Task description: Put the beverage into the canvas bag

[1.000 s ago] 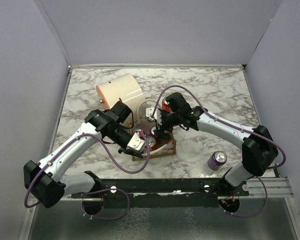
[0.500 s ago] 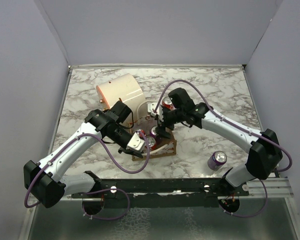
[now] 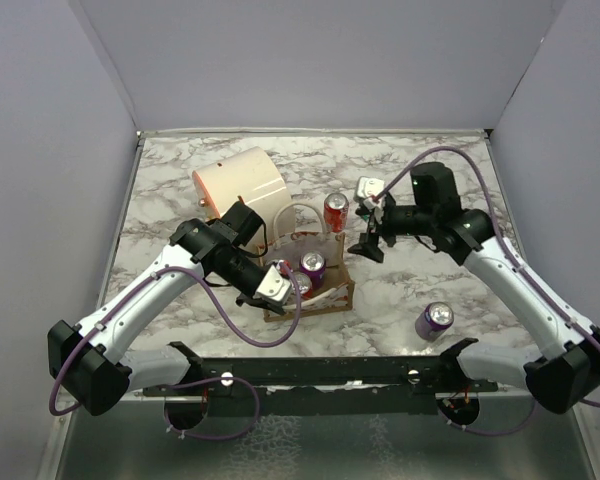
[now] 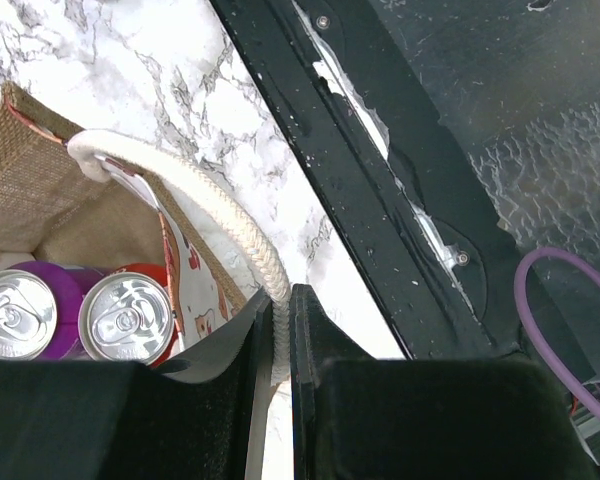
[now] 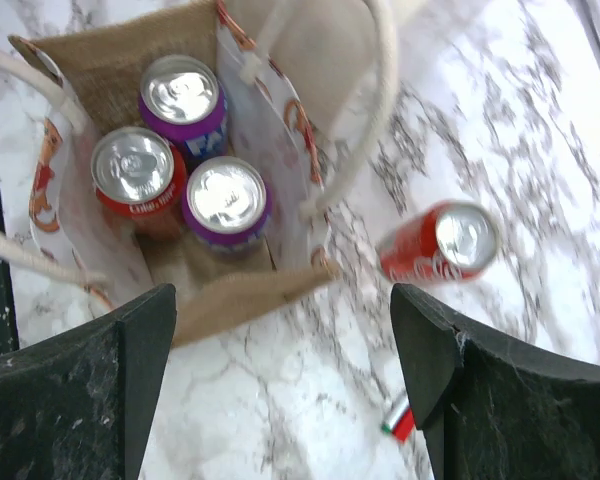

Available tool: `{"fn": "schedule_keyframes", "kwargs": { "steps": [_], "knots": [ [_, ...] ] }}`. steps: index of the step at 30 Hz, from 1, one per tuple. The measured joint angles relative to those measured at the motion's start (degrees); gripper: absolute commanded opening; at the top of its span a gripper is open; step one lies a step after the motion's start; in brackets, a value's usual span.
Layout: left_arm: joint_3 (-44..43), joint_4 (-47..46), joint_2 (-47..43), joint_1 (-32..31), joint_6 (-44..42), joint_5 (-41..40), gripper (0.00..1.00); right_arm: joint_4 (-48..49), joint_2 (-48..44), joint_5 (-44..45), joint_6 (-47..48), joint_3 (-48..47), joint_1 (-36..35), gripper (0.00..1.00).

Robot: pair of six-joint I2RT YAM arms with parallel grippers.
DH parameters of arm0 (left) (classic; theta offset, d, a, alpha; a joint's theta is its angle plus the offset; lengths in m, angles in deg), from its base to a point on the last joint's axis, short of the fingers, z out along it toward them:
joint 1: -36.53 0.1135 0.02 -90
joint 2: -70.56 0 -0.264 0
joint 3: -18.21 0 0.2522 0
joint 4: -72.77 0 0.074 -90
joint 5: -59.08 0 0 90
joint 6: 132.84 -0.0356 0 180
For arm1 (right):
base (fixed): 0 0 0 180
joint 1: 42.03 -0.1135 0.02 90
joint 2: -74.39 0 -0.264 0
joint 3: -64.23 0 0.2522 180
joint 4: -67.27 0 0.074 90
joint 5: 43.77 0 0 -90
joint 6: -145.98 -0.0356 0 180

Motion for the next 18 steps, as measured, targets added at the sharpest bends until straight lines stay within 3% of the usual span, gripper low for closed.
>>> {"fn": "schedule_keyframes", "kwargs": {
  "steps": [12,18],
  "knots": [
    [0.7,-1.2,0.0,-0.3,2.8,-1.2,0.12,-17.0,-16.7,5.2,1.0,6.6,17.6,0.91],
    [0.7,-1.4,0.0,-0.3,3.3,-1.7,0.13,-27.5,-22.1,9.2,3.4,9.1,20.4,0.93]
  ]
}}
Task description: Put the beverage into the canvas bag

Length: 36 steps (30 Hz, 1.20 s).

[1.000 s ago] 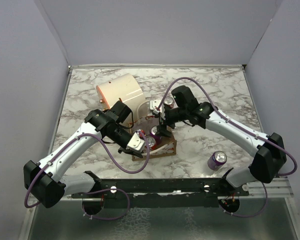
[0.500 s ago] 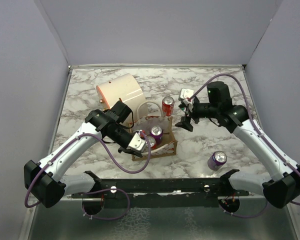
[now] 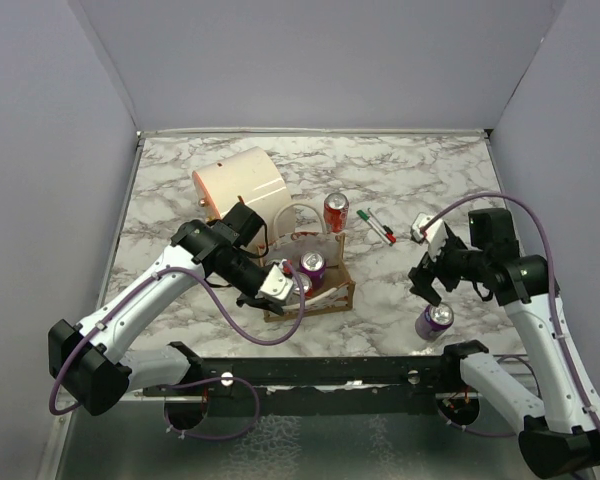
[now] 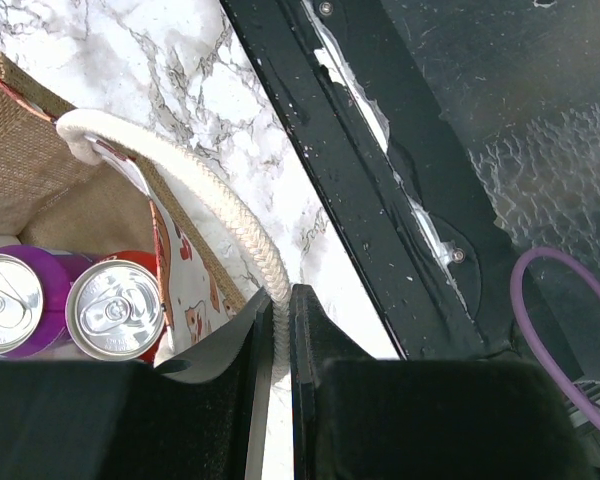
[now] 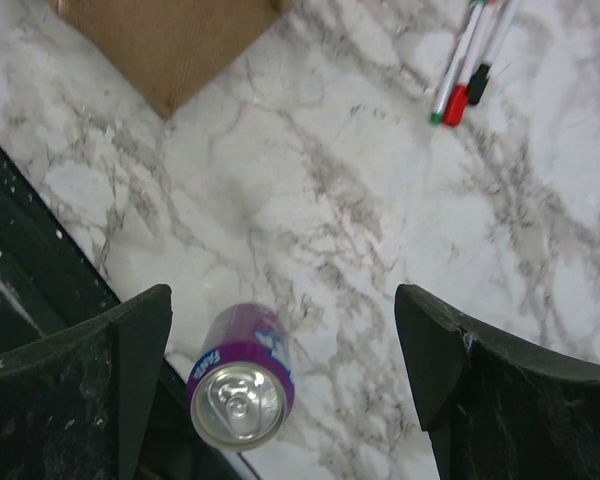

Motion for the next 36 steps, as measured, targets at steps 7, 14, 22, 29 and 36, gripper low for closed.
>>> {"fn": "schedule_keyframes", "kwargs": {
  "steps": [7,14,22,29,36],
  "knots": [
    [0.0,-0.2,0.0,0.0,0.2,-0.1,0.13,-9.7,-0.8,3.8,2.1,4.4,2.1,0.96],
    [0.0,-0.3,0.0,0.1,0.2,-0.1,0.13,-13.4,0.5,8.1,2.3,4.5,3.5,0.97],
    [0.0,-0.5,0.4,0.4,0.3,-0.2,0.13,-14.8,5.6,11.5,2.3,4.5,3.6,0.96],
    [0.0,-0.7,1.3,0.4,0.4,-0.5,0.14,-16.6,9.7,13.5,5.0,4.1,3.6,0.93],
    [-0.1,-0.7,2.3,0.5,0.4,-0.5,0.14,-17.7,12.9,14.0,9.2,4.0,3.6,0.89]
  ]
}}
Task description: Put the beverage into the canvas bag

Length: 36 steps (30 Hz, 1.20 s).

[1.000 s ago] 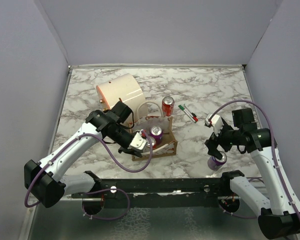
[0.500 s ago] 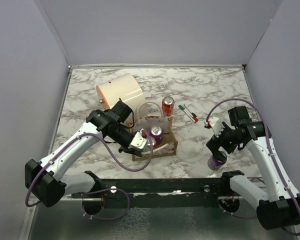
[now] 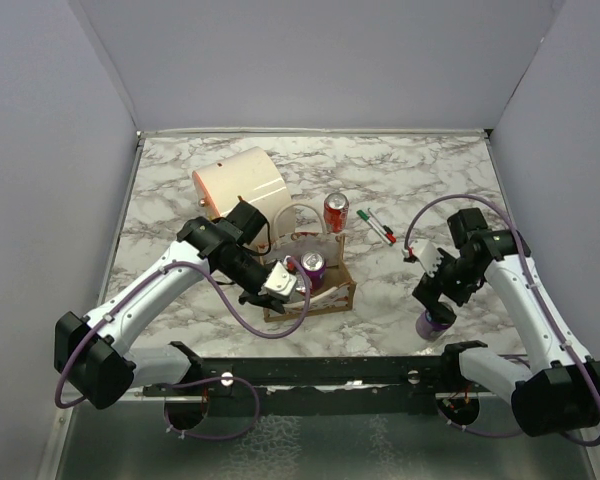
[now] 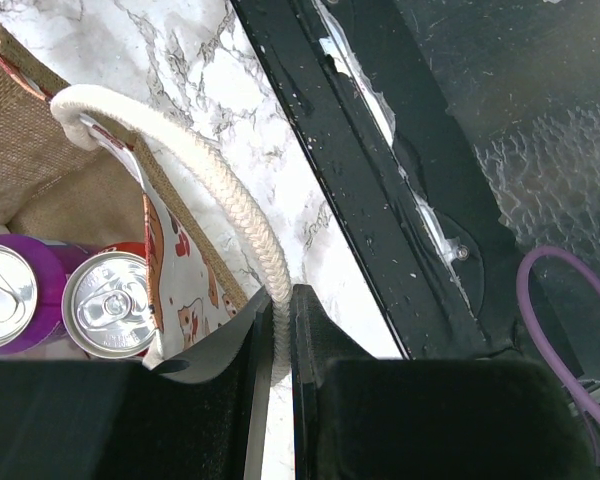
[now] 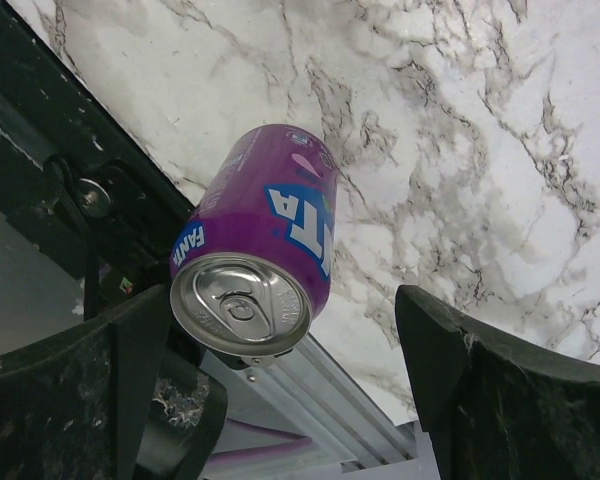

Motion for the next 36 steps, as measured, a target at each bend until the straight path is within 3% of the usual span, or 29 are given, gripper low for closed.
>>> {"fn": "schedule_keyframes", "kwargs": {
  "steps": [4,13,23,31,36],
  "knots": [
    [-0.4,0.0,0.3,0.0,0.0,0.0,0.14,-0.2,1.8,0.0,2.1,0.0,0.0,0.77],
    [-0.9,0.1,0.3,0.2,0.0,-0.2,0.14,2.9,3.4,0.7,3.5,2.5,0.0,0.62],
    [-2.1,0.3,0.3,0.3,0.0,-0.3,0.14,10.0,8.0,1.1,0.7,-0.8,0.0,0.54],
    [-2.6,0.5,0.3,0.4,0.0,-0.3,0.14,15.3,16.9,-2.1,-3.1,-6.5,0.0,0.57],
    [-2.6,0.5,0.2,0.4,0.0,-0.3,0.14,18.4,18.0,-4.4,-5.2,-7.2,0.1,0.79]
  ]
}}
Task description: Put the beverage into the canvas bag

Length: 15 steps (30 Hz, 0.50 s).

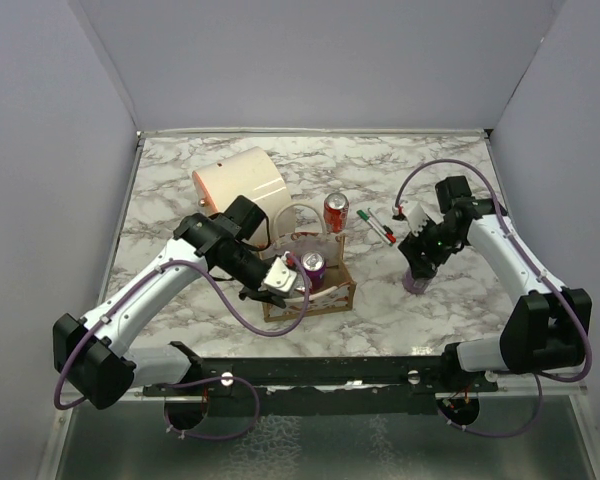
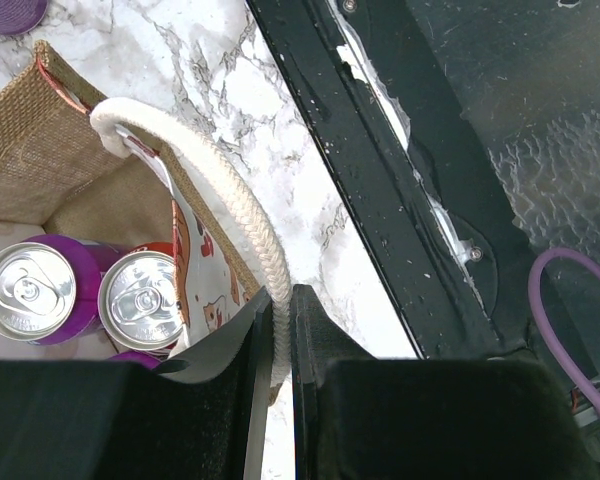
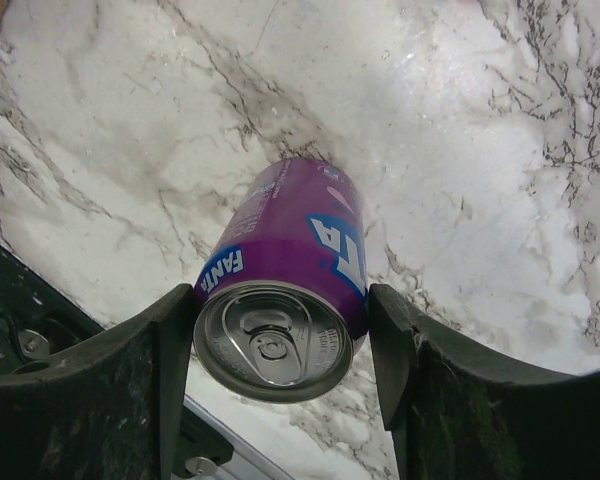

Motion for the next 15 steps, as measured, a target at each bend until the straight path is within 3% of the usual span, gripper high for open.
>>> {"fn": "schedule_keyframes", "kwargs": {
  "steps": [5,15],
  "knots": [
    [0.1,-0.2,-0.7,0.0,0.0,0.1,0.14,3.1,0.1,-0.4,-0.7,1.7,0.0,1.00],
    [2.1,-1.6,-2.8,0.4,0.8,0.6,0.15,4.5,-1.4,-0.1,-0.7,3.8,0.0,0.93]
  ]
}}
